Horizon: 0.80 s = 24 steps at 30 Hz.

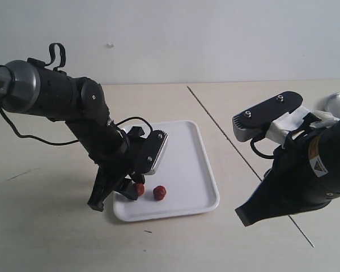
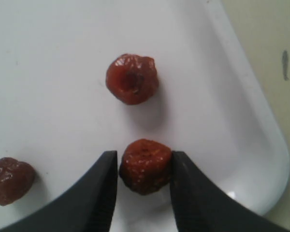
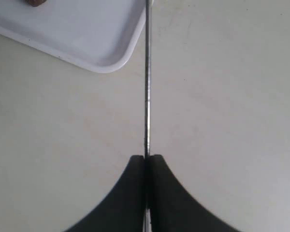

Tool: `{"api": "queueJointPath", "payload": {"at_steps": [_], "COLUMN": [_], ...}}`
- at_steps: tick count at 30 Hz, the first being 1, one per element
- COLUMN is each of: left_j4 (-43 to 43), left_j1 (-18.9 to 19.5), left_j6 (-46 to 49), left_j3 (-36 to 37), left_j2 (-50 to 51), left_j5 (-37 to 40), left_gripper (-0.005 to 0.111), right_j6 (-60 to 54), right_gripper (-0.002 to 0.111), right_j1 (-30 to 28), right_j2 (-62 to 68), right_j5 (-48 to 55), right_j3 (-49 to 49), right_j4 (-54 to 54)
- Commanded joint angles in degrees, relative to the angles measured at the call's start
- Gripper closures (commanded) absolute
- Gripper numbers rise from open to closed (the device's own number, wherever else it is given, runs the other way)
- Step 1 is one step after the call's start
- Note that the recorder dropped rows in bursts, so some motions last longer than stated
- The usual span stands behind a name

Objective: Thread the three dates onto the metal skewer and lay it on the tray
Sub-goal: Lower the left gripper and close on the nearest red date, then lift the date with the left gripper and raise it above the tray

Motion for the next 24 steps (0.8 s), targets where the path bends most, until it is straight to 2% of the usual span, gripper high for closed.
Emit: {"api": "queueJointPath", "payload": {"at_steps": [1, 5, 10, 24], "left_j4": [0.41, 0.41, 0.41, -0.52], "left_j1": [-0.17, -0.17, -0.17, -0.17], "left_j6": [-0.5, -1.31, -1.31, -3.91], "left_j3": [0.48, 0.48, 0.48, 0.48], "left_j2": [1.26, 1.26, 1.26, -0.6], "left_j5": [0.98, 0.98, 0.98, 0.71], "left_gripper": [0.069, 0.07, 0.079, 0.08], "right_j6": [-0.37, -0.37, -0.37, -0.37], "right_gripper": [0.108, 0.108, 0.108, 0.108], "right_j1": [0.17, 0.17, 0.17, 0.17], "right_j2": [0.08, 0.08, 0.08, 0.08], "right_j5": [-0.44, -0.44, -0.44, -0.44], "right_j3": [0.23, 0.23, 0.23, 0.23], "right_j4": [-0.41, -0.41, -0.41, -0.41]}}
